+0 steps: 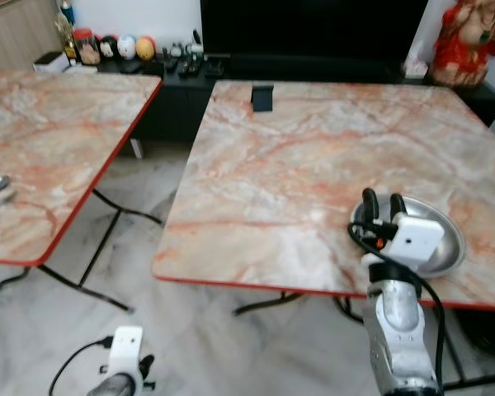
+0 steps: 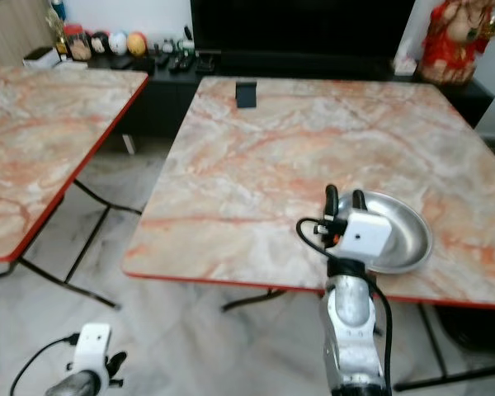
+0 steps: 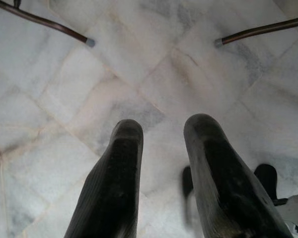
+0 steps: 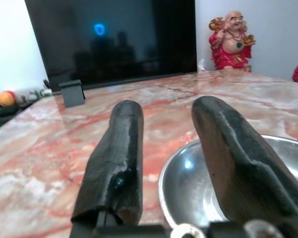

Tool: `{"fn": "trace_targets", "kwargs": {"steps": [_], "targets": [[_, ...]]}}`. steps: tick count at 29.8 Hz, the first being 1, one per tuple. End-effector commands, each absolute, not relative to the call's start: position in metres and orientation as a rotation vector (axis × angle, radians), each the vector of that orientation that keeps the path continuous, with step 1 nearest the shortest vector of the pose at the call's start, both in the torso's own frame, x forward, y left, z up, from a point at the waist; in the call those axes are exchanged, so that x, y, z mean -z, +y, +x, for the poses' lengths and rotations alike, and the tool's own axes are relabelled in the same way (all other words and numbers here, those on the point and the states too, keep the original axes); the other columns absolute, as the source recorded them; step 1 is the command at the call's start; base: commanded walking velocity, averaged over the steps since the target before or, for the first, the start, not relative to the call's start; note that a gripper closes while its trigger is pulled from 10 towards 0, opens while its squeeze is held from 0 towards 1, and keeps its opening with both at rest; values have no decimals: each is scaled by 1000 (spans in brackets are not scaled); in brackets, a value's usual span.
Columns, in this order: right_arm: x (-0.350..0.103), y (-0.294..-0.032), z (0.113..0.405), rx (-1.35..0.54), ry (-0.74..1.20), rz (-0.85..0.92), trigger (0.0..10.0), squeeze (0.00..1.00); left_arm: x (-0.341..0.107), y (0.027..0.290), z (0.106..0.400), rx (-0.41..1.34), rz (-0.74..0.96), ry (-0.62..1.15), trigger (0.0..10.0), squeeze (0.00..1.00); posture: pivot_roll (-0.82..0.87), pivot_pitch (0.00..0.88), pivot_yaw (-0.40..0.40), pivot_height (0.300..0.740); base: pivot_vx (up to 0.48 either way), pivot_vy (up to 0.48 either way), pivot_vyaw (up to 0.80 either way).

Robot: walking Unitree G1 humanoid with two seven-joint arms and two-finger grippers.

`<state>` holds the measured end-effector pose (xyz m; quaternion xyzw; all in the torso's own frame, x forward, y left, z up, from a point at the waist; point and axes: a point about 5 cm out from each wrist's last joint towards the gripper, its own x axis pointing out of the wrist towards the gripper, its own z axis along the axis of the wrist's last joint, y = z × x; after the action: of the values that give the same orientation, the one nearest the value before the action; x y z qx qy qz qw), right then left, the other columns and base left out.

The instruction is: Setting the table

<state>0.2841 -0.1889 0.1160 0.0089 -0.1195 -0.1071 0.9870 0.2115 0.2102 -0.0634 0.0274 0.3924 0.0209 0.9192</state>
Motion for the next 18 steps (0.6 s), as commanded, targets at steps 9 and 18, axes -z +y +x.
{"fn": "trace_targets", "kwargs": {"steps": [9, 18], "targets": [[-124, -181, 287, 196, -272, 21, 10000, 0, 62, 216, 212, -52, 60, 814, 10000, 0, -22, 0, -4, 740, 0, 420, 0], [-127, -177, 290, 187, -282, 16, 10000, 0, 62, 216, 212, -52, 59, 813, 10000, 0, -18, 0, -3, 740, 0, 420, 0]]}}
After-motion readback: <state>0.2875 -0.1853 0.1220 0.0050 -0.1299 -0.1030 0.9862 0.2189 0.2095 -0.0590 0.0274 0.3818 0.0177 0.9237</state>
